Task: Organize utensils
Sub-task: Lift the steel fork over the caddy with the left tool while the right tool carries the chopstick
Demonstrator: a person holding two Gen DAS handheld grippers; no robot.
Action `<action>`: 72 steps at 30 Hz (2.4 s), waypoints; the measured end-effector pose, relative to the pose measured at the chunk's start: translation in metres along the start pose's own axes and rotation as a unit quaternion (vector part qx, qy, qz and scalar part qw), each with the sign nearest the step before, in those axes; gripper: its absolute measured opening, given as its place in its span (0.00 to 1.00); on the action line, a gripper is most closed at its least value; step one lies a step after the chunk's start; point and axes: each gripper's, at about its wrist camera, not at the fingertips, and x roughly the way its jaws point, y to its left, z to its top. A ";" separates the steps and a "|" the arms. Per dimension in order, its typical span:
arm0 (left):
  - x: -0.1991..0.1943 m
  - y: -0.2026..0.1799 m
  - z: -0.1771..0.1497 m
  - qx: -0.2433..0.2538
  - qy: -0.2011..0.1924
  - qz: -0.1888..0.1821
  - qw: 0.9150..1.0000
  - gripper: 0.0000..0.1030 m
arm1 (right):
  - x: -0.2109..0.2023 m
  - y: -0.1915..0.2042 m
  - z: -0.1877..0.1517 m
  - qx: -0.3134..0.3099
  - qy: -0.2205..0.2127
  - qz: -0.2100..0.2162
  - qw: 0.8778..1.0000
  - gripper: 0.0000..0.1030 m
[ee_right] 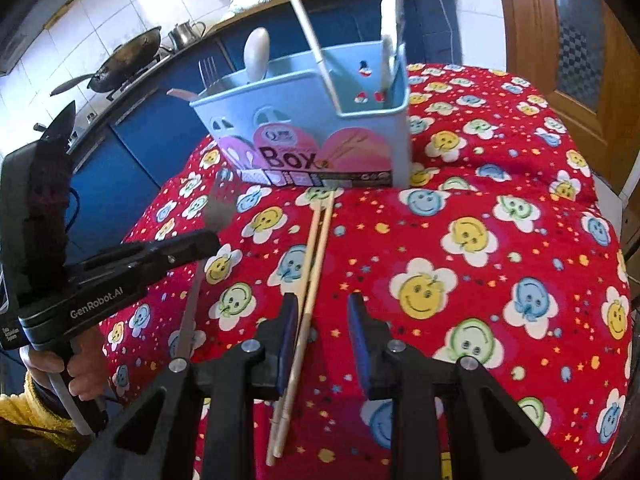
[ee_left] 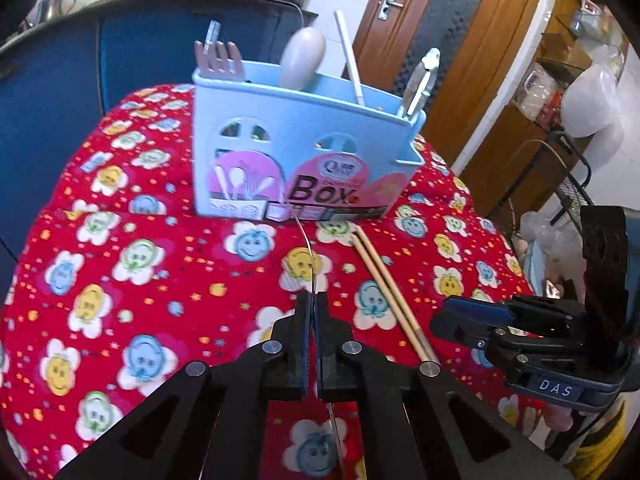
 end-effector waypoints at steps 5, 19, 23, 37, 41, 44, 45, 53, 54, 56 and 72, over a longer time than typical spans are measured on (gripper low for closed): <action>-0.006 0.009 -0.001 0.005 -0.012 0.010 1.000 0.02 | 0.013 0.003 0.002 -0.001 0.024 -0.012 1.000 0.24; -0.010 0.020 0.000 -0.005 -0.026 0.021 0.999 0.02 | 0.033 0.014 0.023 -0.038 0.086 -0.051 0.994 0.13; -0.012 0.022 0.000 -0.007 -0.029 0.024 0.999 0.02 | 0.039 0.016 0.030 -0.046 0.103 -0.053 0.992 0.13; -0.034 0.024 0.010 -0.012 -0.070 0.018 0.997 0.02 | 0.012 -0.002 0.029 0.010 0.022 0.015 1.000 0.06; -0.047 0.025 0.020 -0.017 -0.098 0.007 0.995 0.02 | -0.021 -0.006 0.030 0.019 -0.056 0.036 0.998 0.06; -0.056 0.025 0.031 -0.018 -0.121 0.004 0.992 0.02 | -0.041 -0.009 0.036 0.018 -0.115 0.039 0.992 0.06; -0.060 0.024 0.035 -0.017 -0.129 0.003 0.991 0.02 | -0.048 -0.007 0.039 0.018 -0.134 0.037 0.990 0.06; -0.093 0.013 0.075 0.004 -0.186 0.009 0.982 0.01 | -0.075 -0.001 0.059 0.009 -0.239 0.032 0.970 0.06; -0.099 0.012 0.080 0.007 -0.196 0.011 0.980 0.01 | -0.076 0.000 0.060 0.007 -0.244 0.031 0.969 0.06; -0.110 0.009 0.092 0.014 -0.215 0.017 0.976 0.01 | -0.076 0.000 0.067 0.002 -0.258 0.026 0.966 0.06; -0.064 0.014 0.147 0.041 -0.178 0.086 0.979 0.02 | -0.064 -0.002 0.118 -0.026 -0.378 -0.023 0.925 0.06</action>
